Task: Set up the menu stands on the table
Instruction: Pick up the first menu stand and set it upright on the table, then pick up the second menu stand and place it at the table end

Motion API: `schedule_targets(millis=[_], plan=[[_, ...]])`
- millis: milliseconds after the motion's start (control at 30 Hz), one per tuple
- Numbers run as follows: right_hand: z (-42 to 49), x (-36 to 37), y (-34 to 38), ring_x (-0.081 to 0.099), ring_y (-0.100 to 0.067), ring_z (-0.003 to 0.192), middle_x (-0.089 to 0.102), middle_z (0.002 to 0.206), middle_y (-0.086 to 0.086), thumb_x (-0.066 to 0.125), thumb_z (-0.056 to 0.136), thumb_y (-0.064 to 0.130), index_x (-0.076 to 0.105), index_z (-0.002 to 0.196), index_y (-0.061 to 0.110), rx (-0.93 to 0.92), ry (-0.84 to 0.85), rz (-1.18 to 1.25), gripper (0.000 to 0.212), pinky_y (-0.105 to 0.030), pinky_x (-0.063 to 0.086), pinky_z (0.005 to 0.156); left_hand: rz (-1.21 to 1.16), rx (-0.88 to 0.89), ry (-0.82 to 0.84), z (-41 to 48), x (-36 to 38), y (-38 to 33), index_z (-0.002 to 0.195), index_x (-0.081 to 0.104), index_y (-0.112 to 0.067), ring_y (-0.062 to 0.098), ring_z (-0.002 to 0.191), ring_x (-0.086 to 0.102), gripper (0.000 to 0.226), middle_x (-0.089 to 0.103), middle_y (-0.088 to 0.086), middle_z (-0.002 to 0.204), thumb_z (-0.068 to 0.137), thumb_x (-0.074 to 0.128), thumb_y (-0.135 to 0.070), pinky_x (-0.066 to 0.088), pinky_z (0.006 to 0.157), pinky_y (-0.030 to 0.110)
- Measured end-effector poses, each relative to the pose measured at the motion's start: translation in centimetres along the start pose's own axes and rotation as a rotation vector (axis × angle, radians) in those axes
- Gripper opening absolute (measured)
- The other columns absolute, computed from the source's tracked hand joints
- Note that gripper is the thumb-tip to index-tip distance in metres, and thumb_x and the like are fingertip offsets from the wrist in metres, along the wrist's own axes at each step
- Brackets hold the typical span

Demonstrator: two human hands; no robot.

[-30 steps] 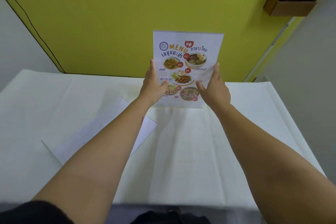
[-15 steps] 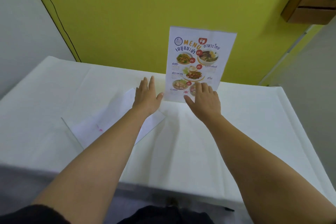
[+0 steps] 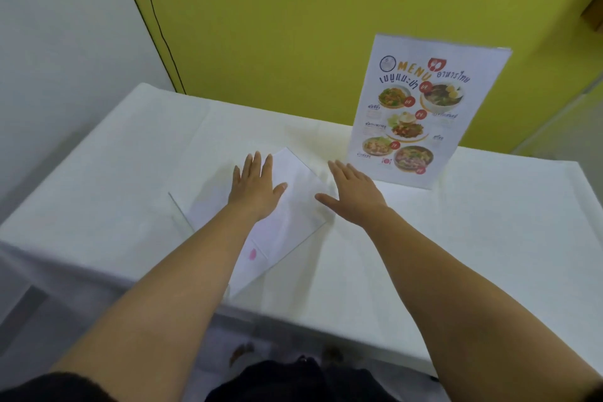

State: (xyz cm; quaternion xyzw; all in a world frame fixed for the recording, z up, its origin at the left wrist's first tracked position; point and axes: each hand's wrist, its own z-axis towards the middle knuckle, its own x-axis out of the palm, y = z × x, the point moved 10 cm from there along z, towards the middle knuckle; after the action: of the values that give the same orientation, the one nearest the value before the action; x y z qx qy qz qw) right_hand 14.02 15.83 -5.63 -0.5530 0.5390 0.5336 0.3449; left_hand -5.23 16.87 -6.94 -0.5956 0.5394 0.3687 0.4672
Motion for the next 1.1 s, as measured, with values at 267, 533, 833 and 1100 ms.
schedule_targets(millis=[267, 533, 833, 1100], plan=[[1.0, 4.8, 1.4, 0.008, -0.026, 0.154, 0.005, 0.167, -0.004, 0.042, 0.093, 0.066, 0.000, 0.159, 0.015, 0.202, 0.113, 0.074, 0.094, -0.041, 0.014, 0.123, 0.103, 0.122, 0.095, 1.0, 3.0, 4.8, 0.159, -0.008, -0.018, 0.022, 0.154, -0.013, 0.075, -0.014, 0.006, 0.167, 0.102, 0.022, -0.055, -0.005, 0.124, 0.046], [1.7, 5.1, 2.0, 0.014, -0.026, 0.152, 0.015, 0.165, -0.007, 0.041, 0.095, 0.062, 0.007, 0.158, 0.012, 0.319, 0.048, 0.098, 0.087, -0.042, 0.016, 0.123, 0.066, 0.164, 0.117, 0.8, 4.4, 5.5, 0.159, -0.011, -0.021, 0.022, 0.154, -0.016, 0.073, -0.020, 0.005, 0.165, 0.102, 0.018, -0.057, -0.003, 0.124, 0.049], [2.3, 2.0, 3.1, 0.043, -0.032, 0.132, 0.045, 0.144, -0.012, 0.041, 0.096, 0.056, 0.029, 0.151, 0.011, 0.390, -0.094, 0.107, 0.071, -0.043, 0.034, 0.105, 0.004, 0.190, 0.010, -0.7, 2.6, 6.2, 0.159, -0.009, -0.022, 0.019, 0.154, -0.013, 0.073, -0.017, 0.002, 0.166, 0.102, 0.020, -0.057, 0.003, 0.124, 0.044], [2.3, -4.6, 3.8, 0.062, -0.034, 0.106, 0.064, 0.117, -0.010, 0.043, 0.093, 0.063, 0.050, 0.116, 0.011, 0.513, -0.283, 0.200, 0.057, -0.039, 0.040, 0.077, -0.018, 0.326, -0.161, -3.1, 0.0, 4.9, 0.159, -0.011, -0.020, 0.020, 0.154, -0.016, 0.082, -0.018, 0.005, 0.166, 0.096, 0.015, -0.065, -0.007, 0.124, 0.045]])
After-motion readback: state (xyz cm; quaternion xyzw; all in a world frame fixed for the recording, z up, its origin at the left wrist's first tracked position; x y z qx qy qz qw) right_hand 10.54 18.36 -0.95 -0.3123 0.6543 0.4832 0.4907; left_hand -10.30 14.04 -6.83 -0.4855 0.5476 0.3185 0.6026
